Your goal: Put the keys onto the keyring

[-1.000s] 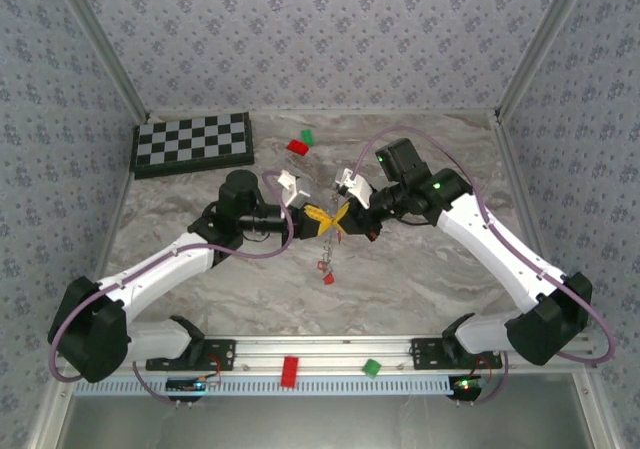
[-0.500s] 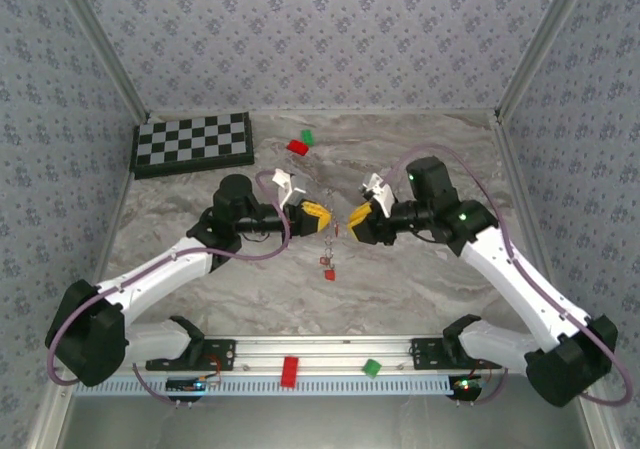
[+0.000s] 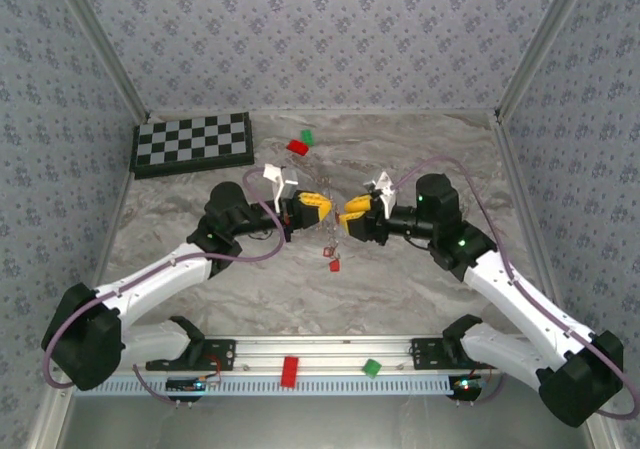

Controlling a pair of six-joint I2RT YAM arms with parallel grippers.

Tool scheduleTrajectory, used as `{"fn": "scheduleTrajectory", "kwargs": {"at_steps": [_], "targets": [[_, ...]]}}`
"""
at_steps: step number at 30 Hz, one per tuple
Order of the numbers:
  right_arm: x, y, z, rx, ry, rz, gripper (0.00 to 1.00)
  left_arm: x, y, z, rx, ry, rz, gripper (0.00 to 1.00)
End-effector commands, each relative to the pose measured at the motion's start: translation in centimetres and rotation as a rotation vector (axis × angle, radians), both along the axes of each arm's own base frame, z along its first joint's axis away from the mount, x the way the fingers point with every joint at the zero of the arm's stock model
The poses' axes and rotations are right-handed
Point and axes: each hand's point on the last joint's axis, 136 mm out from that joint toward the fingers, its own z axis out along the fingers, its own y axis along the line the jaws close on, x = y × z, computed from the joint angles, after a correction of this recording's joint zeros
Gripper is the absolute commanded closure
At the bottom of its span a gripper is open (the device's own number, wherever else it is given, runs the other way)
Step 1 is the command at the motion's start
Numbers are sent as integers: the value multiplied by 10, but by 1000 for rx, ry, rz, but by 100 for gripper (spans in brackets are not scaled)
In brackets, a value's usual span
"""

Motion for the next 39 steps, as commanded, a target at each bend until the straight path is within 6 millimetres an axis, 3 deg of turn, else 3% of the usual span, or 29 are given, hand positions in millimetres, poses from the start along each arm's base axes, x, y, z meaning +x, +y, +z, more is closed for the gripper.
{"fn": "scheduleTrajectory", "kwargs": {"at_steps": [1,7,14,23,39], "targets": [[6,0,9,14,-90,-75,64,-6,8,39,-121,-76,30,100],[6,3,9,-15,-140,-107,62,-7,8,42,-128,-78,34,100],[7,10,11,-57,-194,-130,67,-9,6,41,-123,-76,28,100],[3,8,9,-55,-216,-130,100,-8,7,42,-131,-71,39,100],[-14,28,-21,-174,-135,16,100,-11,1,47,-176,-47,9,100]]}}
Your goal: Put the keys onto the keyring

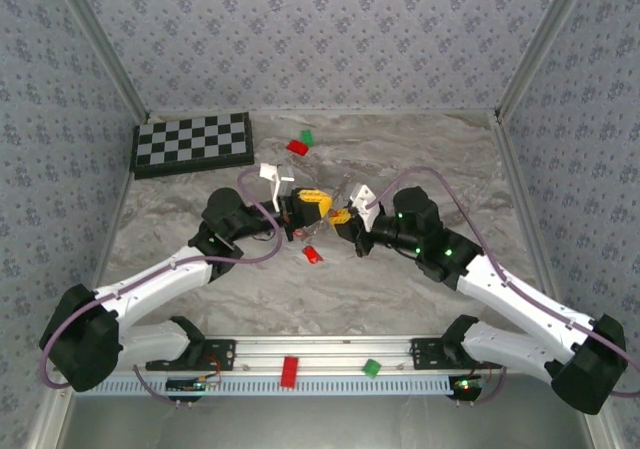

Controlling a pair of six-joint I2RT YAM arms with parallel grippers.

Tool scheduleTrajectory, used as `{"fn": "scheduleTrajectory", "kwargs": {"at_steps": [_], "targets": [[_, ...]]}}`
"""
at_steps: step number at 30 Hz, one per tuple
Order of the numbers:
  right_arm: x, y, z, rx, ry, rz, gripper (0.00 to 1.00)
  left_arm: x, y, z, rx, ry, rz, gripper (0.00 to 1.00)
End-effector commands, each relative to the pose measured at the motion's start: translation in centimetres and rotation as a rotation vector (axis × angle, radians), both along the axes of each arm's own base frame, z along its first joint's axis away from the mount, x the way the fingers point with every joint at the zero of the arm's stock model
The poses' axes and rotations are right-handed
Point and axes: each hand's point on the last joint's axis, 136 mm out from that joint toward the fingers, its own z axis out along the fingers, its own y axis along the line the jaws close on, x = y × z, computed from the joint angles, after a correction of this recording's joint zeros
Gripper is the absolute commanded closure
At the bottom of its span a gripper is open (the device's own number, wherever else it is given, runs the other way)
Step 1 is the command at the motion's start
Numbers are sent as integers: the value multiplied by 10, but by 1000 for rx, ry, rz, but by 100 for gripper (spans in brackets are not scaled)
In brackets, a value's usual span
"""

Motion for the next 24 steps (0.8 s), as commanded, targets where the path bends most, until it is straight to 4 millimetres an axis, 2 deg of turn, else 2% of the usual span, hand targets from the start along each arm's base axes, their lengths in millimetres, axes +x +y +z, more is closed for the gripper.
{"fn": "scheduleTrajectory", "kwargs": {"at_steps": [1,9,15,24], "targets": [[-10,5,-7,-51,31,58,100,-9,2,33,-98,-85,-14,100],[-7,-8,-1,-42,2,2,100,-7,5,26,-55,-98,17,100],[-8,-23,12,-24,-24,-32,100,-6,4,18,-23,-97,21,100],[-8,-25,19,-46,-26,-27,100,-7,-4,12,-10,-76,-24,100]]}}
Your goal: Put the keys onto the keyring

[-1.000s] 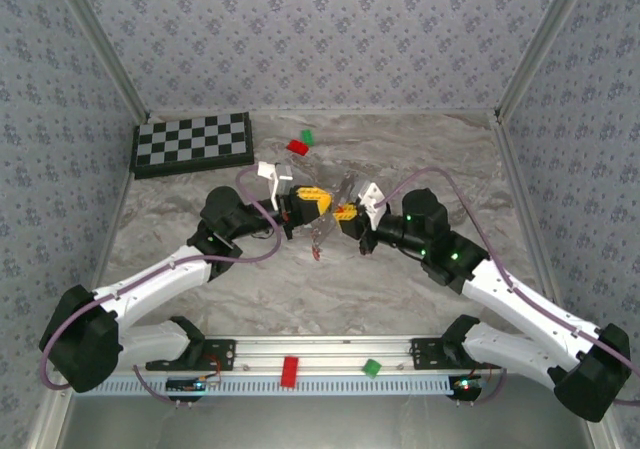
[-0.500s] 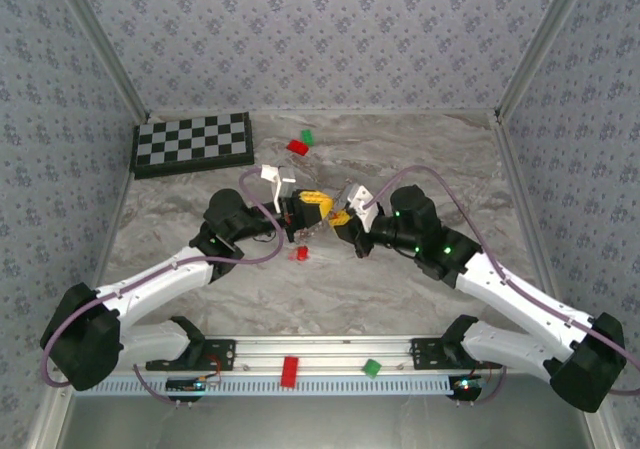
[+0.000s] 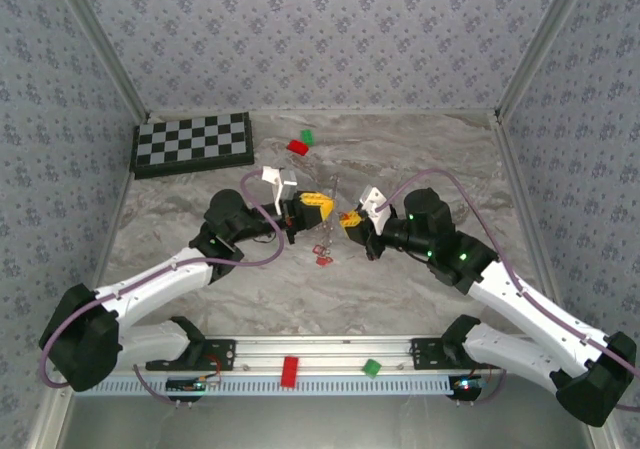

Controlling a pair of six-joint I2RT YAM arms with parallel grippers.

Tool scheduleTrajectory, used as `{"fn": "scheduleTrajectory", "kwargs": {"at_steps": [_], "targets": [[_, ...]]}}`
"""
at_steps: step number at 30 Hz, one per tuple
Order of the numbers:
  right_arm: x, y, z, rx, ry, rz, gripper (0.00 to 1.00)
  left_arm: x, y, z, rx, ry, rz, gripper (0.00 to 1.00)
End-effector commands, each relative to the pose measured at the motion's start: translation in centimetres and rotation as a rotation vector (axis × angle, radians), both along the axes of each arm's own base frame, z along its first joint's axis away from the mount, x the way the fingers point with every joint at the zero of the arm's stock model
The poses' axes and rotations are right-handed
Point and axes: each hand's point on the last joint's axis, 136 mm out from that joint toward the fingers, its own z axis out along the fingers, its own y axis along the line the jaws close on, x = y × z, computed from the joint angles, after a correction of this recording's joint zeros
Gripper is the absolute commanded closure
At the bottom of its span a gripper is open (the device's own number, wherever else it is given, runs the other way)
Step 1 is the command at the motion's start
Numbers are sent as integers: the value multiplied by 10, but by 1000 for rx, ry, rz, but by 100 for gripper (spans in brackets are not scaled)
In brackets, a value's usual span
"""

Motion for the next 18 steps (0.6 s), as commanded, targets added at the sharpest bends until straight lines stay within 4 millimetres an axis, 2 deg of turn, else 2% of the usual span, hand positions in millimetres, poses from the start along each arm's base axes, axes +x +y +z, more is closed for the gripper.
{"fn": "scheduleTrajectory", "kwargs": {"at_steps": [1,12,18], "targets": [[1,-1,16,-2,-28,6,100,-6,-3,18,-34,-54,-32,100],[2,-1,23,-15,-43,11,100,-6,-12,3,17,-39,-60,100],[3,-12,23,-24,-39,-10,100,-10,-9,3,33,-53,-63,100]]}}
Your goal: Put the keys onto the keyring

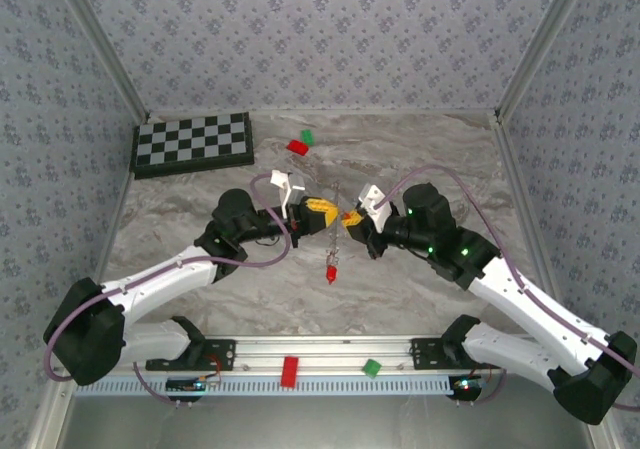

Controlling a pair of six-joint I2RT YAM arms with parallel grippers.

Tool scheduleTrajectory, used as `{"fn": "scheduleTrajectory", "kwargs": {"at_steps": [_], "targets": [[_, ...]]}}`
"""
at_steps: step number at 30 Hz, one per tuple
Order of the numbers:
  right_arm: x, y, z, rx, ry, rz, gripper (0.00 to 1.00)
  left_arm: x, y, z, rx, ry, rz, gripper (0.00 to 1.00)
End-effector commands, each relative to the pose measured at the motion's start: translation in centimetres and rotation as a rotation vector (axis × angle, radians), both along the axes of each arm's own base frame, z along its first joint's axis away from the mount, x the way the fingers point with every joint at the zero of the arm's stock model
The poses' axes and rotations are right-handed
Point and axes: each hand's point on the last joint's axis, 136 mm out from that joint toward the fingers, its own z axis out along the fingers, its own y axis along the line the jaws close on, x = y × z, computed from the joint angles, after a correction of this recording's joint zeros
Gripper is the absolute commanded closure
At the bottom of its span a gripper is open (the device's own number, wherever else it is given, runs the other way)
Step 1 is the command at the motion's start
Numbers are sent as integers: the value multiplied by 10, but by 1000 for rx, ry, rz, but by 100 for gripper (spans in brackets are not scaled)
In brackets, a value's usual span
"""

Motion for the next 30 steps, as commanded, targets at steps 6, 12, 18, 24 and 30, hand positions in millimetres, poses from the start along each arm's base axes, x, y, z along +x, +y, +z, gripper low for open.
{"fn": "scheduleTrajectory", "kwargs": {"at_steps": [6,12,18,24,30], "targets": [[5,-15,25,29,-52,-24,100,-9,1,25,-27,-75,-36,100],[9,-19,29,40,-61,-36,100,-10,0,26,-26,-77,-45,100],[8,-14,31,43,-45,-7,100,-8,-2,24,-22,-69,-43,100],[3,-1,20,25,-14,37,100,-6,-1,29,-36,-77,-30,100],[1,5,16,1,-11,52,100,-6,-1,30,-33,-81,-33,100]]}}
